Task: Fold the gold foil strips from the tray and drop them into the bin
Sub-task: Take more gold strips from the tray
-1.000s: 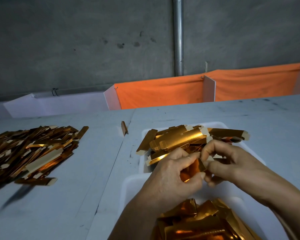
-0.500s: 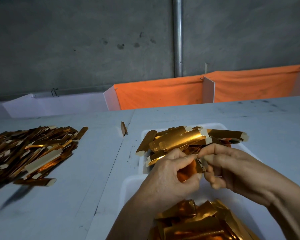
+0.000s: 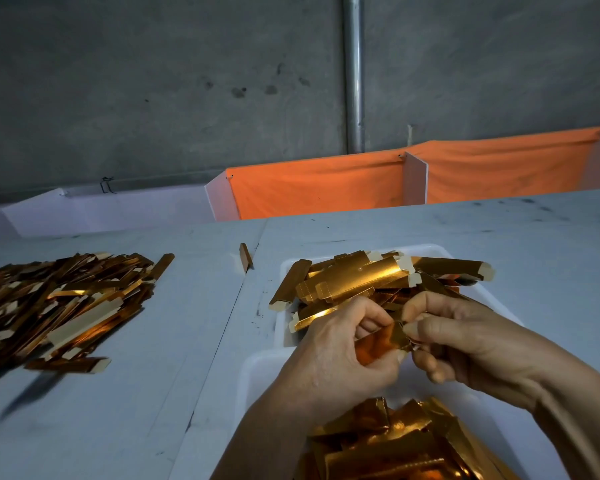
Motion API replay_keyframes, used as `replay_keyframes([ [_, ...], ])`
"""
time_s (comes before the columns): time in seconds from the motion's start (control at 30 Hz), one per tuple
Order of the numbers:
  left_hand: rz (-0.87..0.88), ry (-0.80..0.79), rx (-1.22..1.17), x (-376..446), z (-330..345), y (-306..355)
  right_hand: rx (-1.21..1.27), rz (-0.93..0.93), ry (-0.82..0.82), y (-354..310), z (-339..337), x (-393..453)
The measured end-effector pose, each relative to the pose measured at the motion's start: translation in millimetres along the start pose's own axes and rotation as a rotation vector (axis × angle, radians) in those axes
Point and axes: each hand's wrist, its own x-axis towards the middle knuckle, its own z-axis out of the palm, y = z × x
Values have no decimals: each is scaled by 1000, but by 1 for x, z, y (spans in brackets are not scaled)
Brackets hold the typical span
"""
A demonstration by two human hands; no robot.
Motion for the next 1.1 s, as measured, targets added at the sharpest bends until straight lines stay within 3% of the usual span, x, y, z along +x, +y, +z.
replay_keyframes([
  [0.33, 39, 26, 138, -2, -1, 0, -280, -137, 66, 3, 2, 2],
  [0.6, 223, 138, 186, -4, -3, 3, -133, -107, 48, 4, 0, 2],
  [0.8, 272, 103, 302, -1, 1, 5, -308, -154, 119, 11, 2, 8],
  [0.93, 269, 120, 264, 0, -1, 4, -132, -128, 65, 10, -1, 8],
  [1.1, 171, 146, -29, -3, -5, 3, 179, -130, -75, 7, -3, 6],
])
